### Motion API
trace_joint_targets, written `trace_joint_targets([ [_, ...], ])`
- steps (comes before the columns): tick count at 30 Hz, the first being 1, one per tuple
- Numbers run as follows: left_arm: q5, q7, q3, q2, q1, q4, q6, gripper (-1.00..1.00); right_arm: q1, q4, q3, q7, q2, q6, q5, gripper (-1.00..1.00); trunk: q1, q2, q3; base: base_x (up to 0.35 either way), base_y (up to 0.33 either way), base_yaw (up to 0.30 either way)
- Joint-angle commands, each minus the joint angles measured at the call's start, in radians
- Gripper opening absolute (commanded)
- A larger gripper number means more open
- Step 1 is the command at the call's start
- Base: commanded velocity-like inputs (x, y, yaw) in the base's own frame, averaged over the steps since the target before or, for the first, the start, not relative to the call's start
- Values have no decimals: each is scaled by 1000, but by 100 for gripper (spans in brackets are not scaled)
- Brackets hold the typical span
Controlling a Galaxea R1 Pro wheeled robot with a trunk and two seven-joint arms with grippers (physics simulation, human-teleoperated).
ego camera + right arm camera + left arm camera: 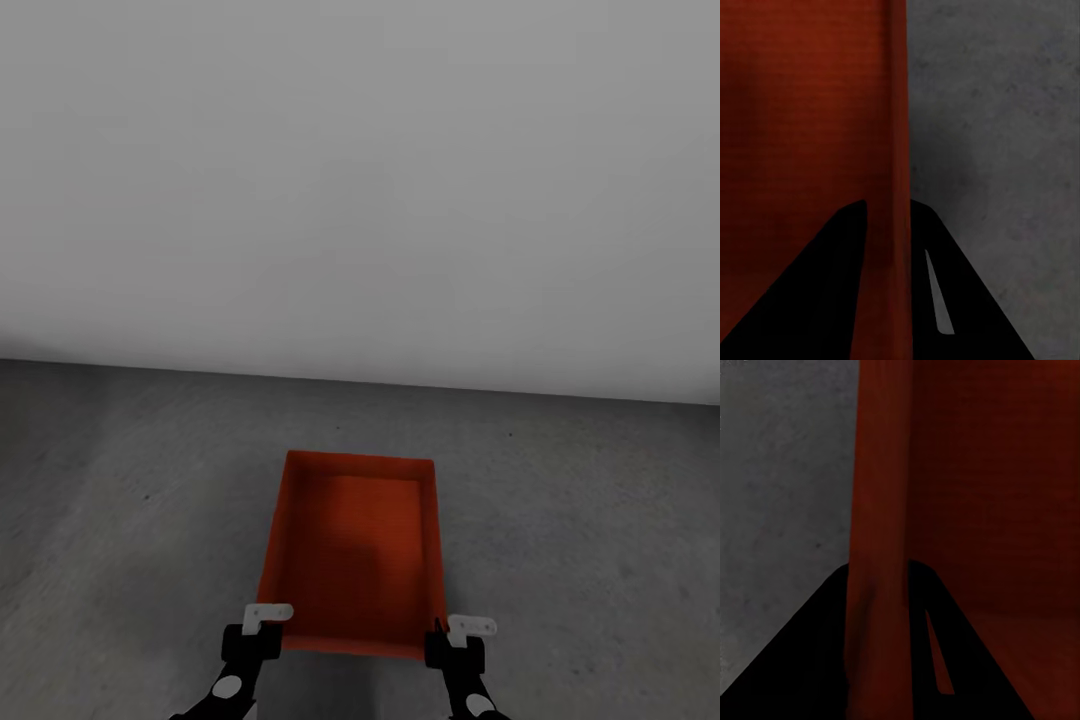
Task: Move the two storage containers from the living room to the garage. In the garage, place one container on the floor and stack the other container on top of it (either order is fine).
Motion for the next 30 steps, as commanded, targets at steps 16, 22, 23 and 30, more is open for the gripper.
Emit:
trace_joint_targets([
  [16,7,-10,38,0,0,4,0,-100,-1,-28,-429,27,22,19,446,-100,0,0,-1,0,0,0],
  [22,7,-10,38,0,0,4,0,100,-1,-29,-429,27,22,19,446,100,0,0,-1,0,0,0],
  [23,7,-10,38,0,0,4,0,100,-1,-29,-429,27,22,19,446,100,0,0,-1,0,0,0],
  [30,7,-10,38,0,0,4,0,100,-1,-29,-431,27,22,19,447,100,0,0,-1,0,0,0],
])
